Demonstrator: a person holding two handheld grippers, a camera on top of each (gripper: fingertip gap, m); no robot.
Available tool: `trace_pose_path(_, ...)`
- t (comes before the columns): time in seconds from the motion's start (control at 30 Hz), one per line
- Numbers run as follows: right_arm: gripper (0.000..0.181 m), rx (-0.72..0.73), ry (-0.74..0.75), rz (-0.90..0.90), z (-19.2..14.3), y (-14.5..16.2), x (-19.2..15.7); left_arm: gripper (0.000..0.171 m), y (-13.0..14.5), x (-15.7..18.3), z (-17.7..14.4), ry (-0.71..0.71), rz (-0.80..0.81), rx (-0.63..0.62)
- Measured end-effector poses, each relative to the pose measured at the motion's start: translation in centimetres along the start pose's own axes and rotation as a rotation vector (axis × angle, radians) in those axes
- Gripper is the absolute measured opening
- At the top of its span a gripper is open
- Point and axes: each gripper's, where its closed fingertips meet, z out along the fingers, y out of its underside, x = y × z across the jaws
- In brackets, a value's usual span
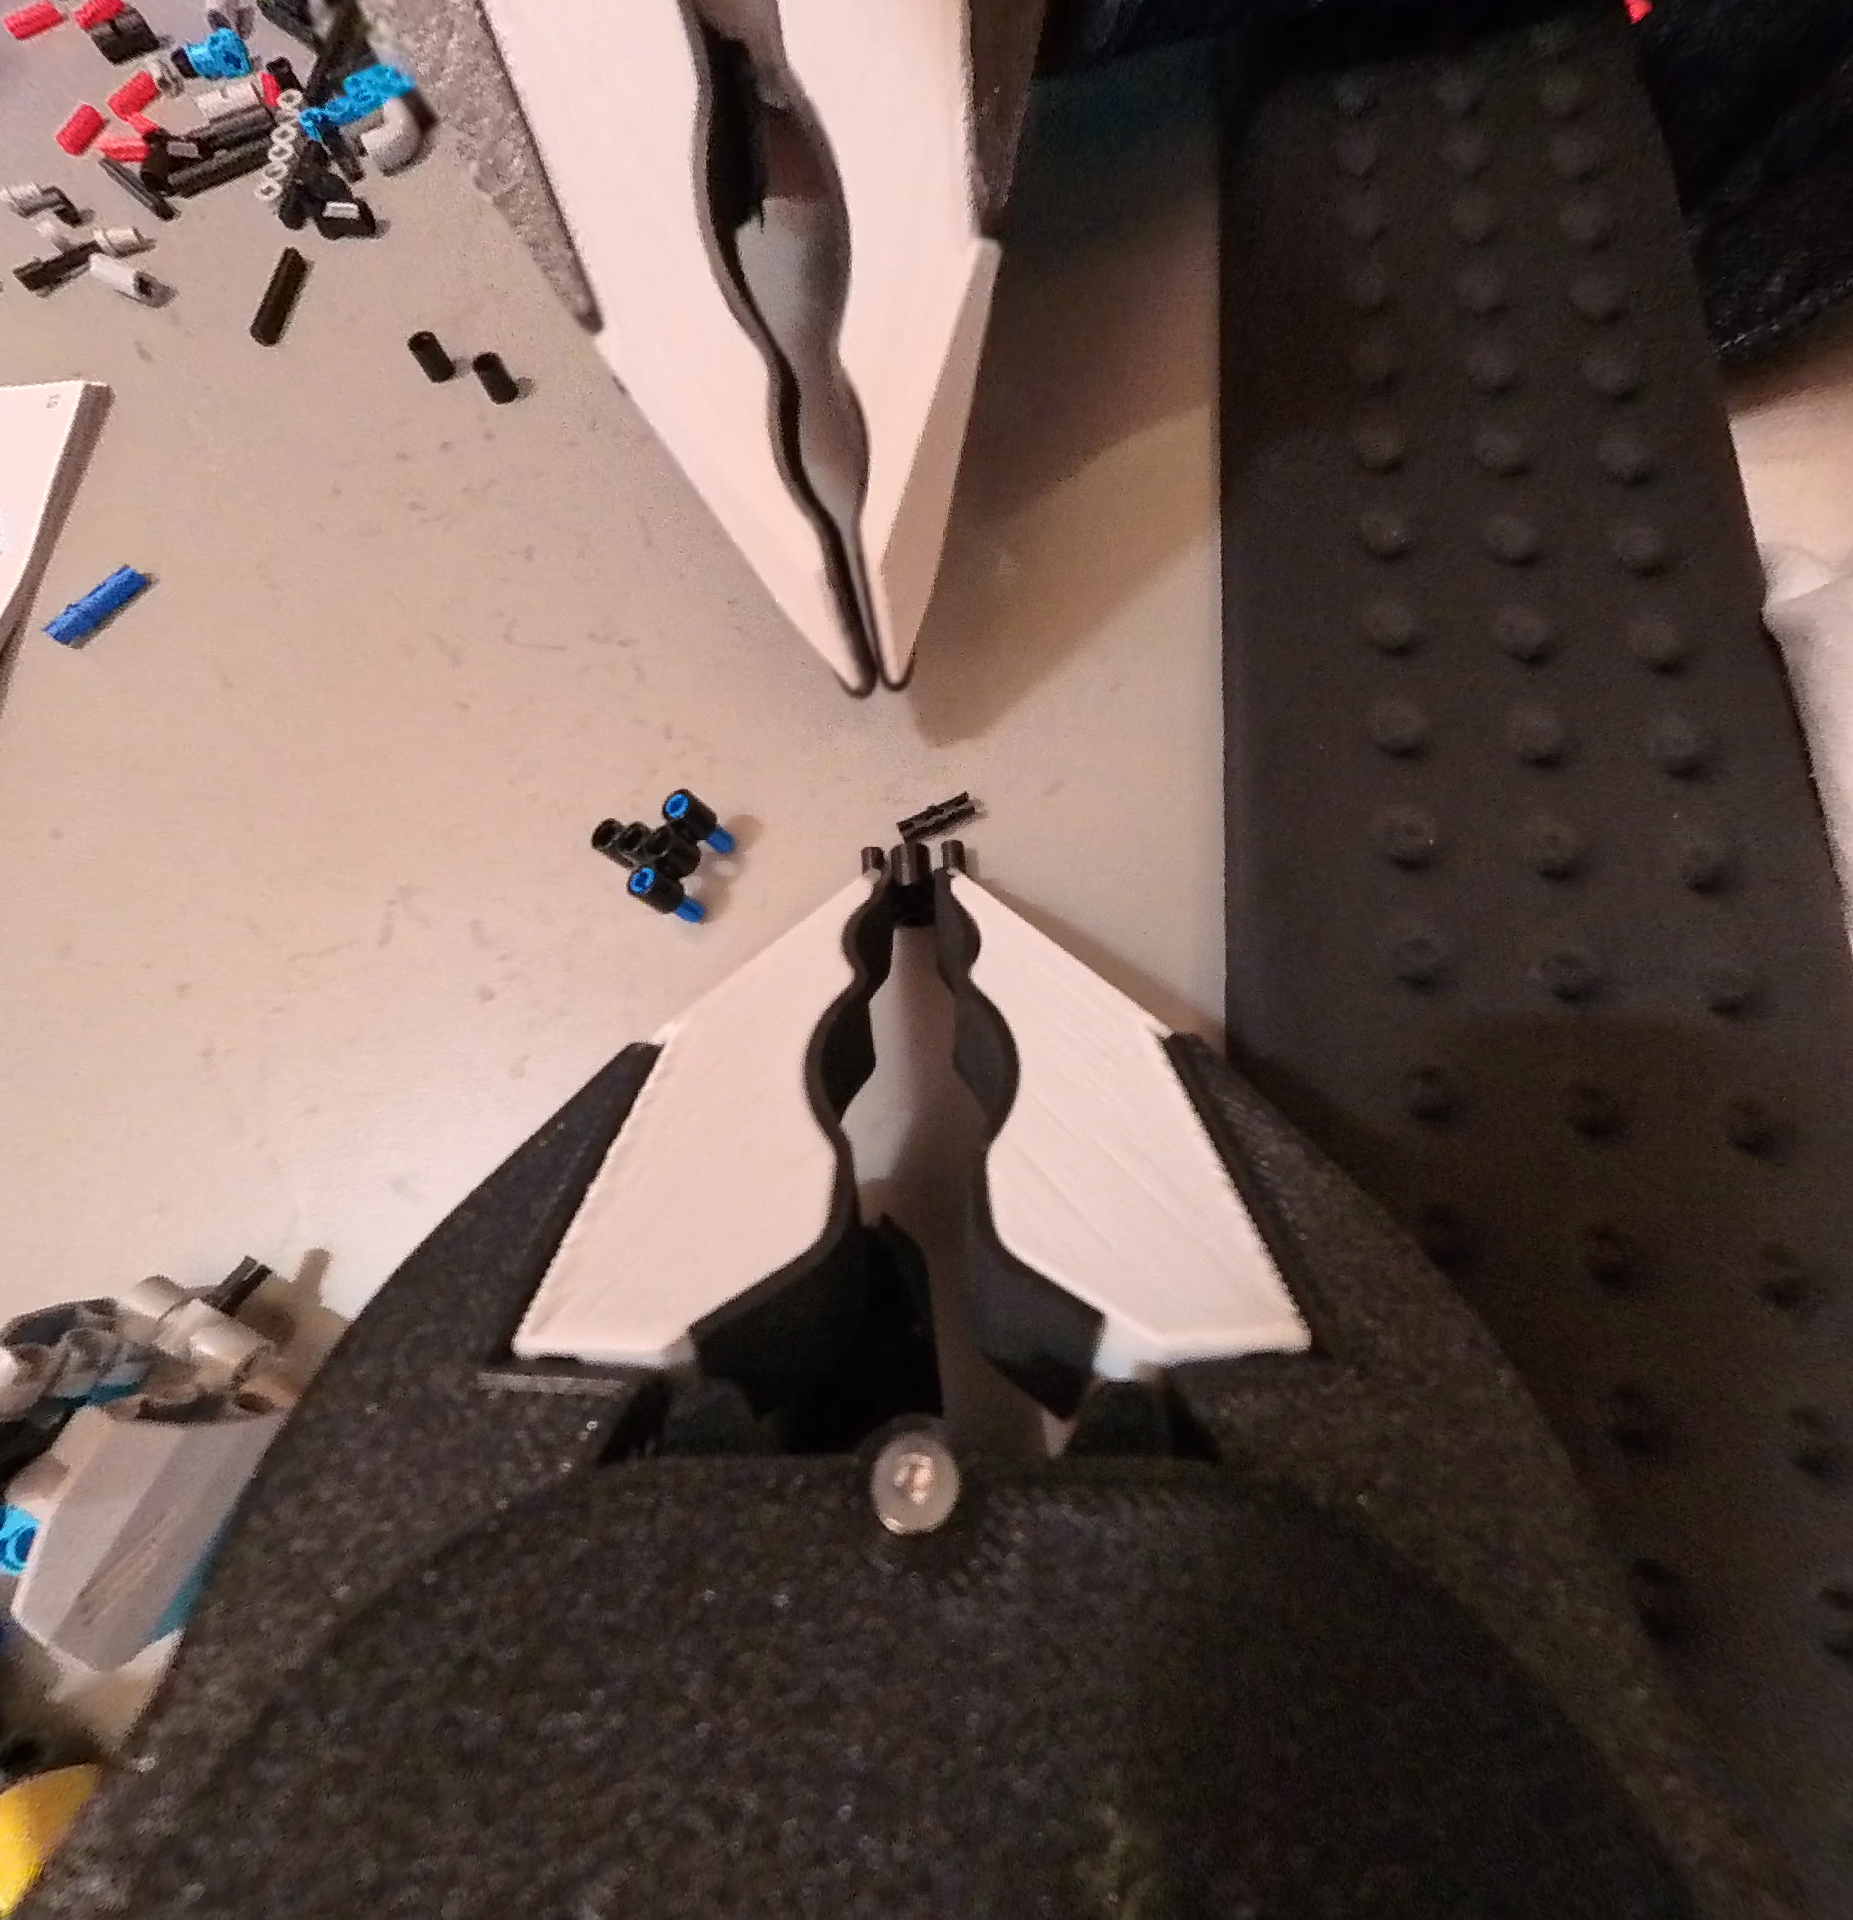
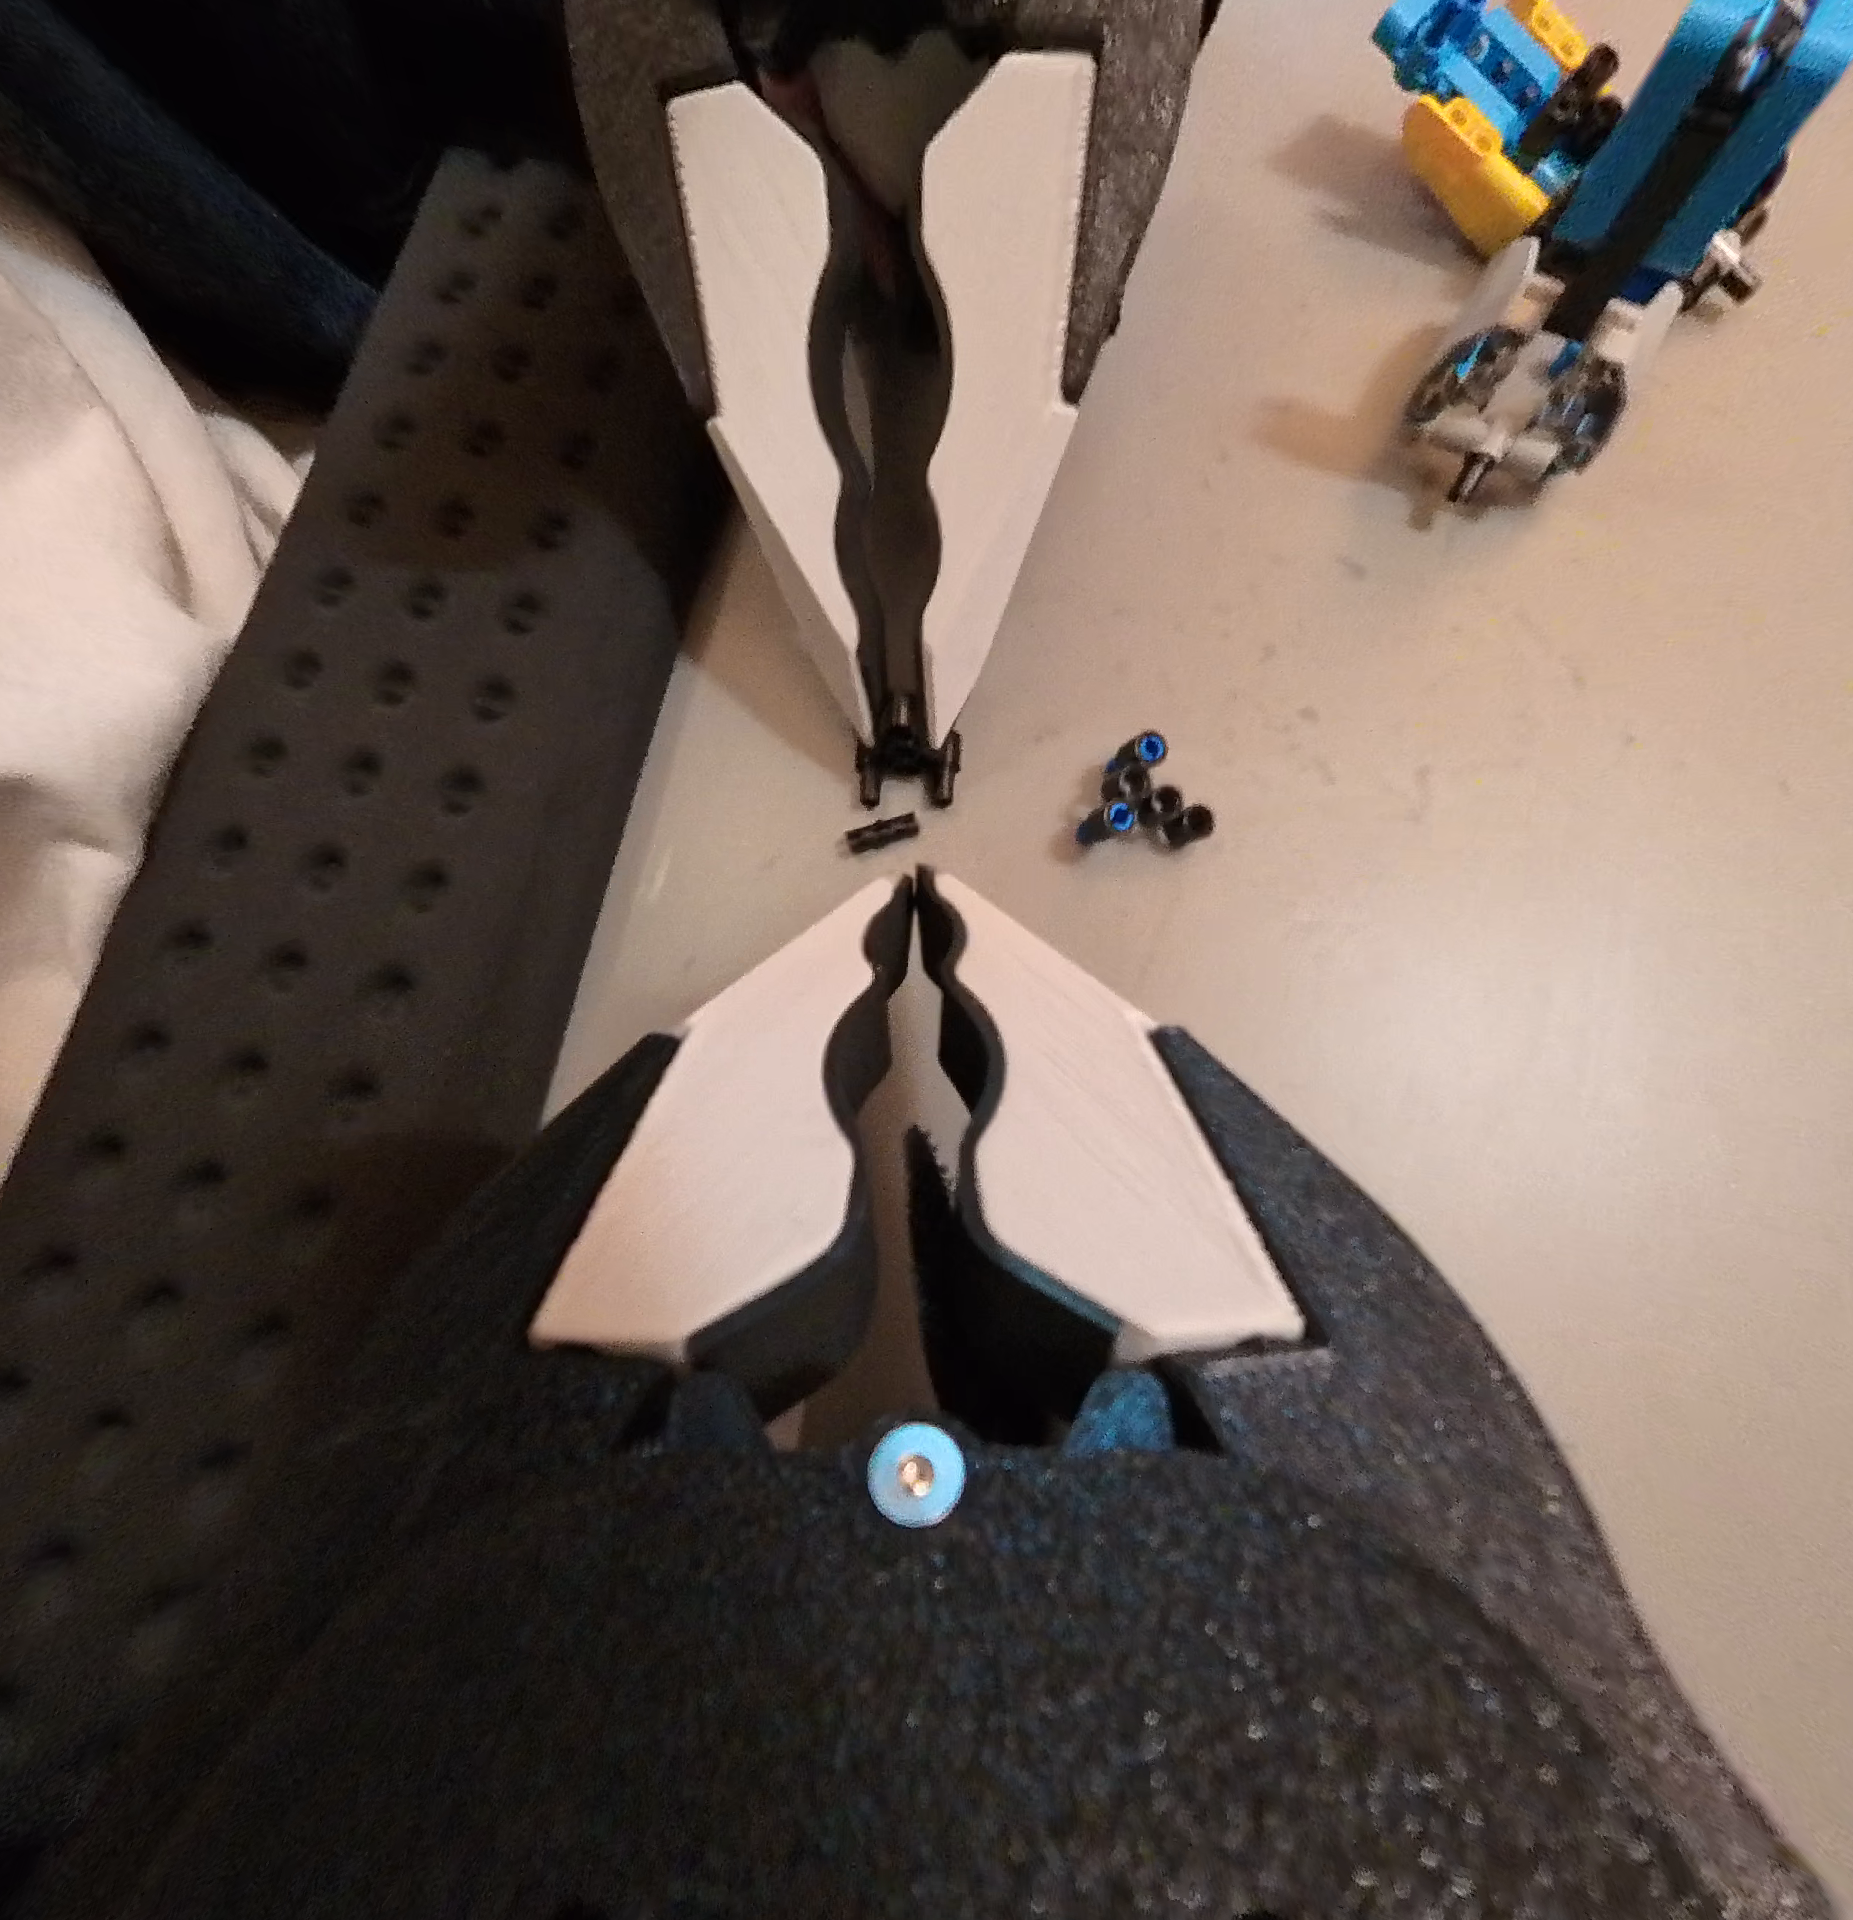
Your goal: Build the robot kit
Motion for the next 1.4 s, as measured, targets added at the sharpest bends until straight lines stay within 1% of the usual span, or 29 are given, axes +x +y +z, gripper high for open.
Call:
trace_pose_path(0.1,0.004,-0.003,-0.016,0.018,0.4,0.3,-1.3,0.008,0.0,0.0,0.0,-0.005,0.003,0.0)
trace_pose_path(0.2,0.007,-0.011,0.018,0.006,1.5,0.3,-1.9,0.008,0.0,0.0,0.0,-0.003,-0.001,0.0)
trace_pose_path(0.33,0.015,-0.026,0.092,-0.012,2.1,0.2,-0.9,0.007,0.0,0.0,0.0,0.028,-0.031,0.0)
trace_pose_path(0.47,0.017,-0.044,0.102,-0.048,2.4,0.4,-0.6,0.008,0.1,-0.2,-0.2,0.031,-0.044,0.0)
trace_pose_path(0.5,0.015,-0.04,0.097,-0.054,2.4,0.3,-0.6,0.011,0.2,-0.3,-0.3,0.016,-0.048,0.0)
trace_pose_path(0.53,0.015,-0.046,0.1,-0.061,2.3,0.4,-0.6,0.018,0.2,-0.7,-0.4,-0.008,-0.056,0.0)
trace_pose_path(0.57,0.013,-0.046,0.096,-0.068,2.3,0.3,-0.6,0.022,0.3,-0.9,-0.5,-0.02,-0.062,-0.001)
trace_pose_path(0.63,0.007,-0.049,0.075,-0.089,2.4,0.4,-0.8,0.021,0.4,-0.9,-0.6,-0.014,-0.07,-0.001)
trace_pose_path(0.7,0.007,-0.052,0.064,-0.098,2.4,0.3,-0.9,0.021,0.4,-0.9,-0.6,-0.016,-0.072,-0.005)
trace_pose_path(0.8,0.0,-0.052,0.034,-0.116,2.6,0.2,-1.1,0.021,0.5,-0.9,-0.8,-0.035,-0.068,-0.009)
trace_pose_path(0.97,0.0,-0.068,-0.002,-0.165,2.9,-0.1,-0.9,0.021,0.8,-1.1,-1.1,-0.038,-0.087,-0.017)
trace_pose_path(1.07,0.0,-0.072,-0.015,-0.175,3.1,-0.3,-0.8,0.026,0.9,-1.3,-1.3,-0.046,-0.124,-0.023)
trace_pose_path(1.13,0.0,-0.065,-0.016,-0.176,3.1,-0.3,-0.8,0.029,1.2,-1.4,-1.7,-0.057,-0.146,-0.03)
trace_pose_path(1.27,0.0,-0.055,-0.022,-0.161,3.1,-0.3,-1.0,0.029,1.3,-0.9,-2.5,-0.05,-0.185,-0.026)
trace_pose_path(1.37,0.0,-0.05,-0.028,-0.158,3.2,-0.4,-1.3,0.029,0.7,0.1,-1.9,-0.019,-0.201,-0.018)
trace_pose_path(1.4,0.0,-0.049,-0.031,-0.157,3.2,-0.4,-1.5,0.029,0.7,0.1,-1.6,-0.031,-0.195,-0.031)
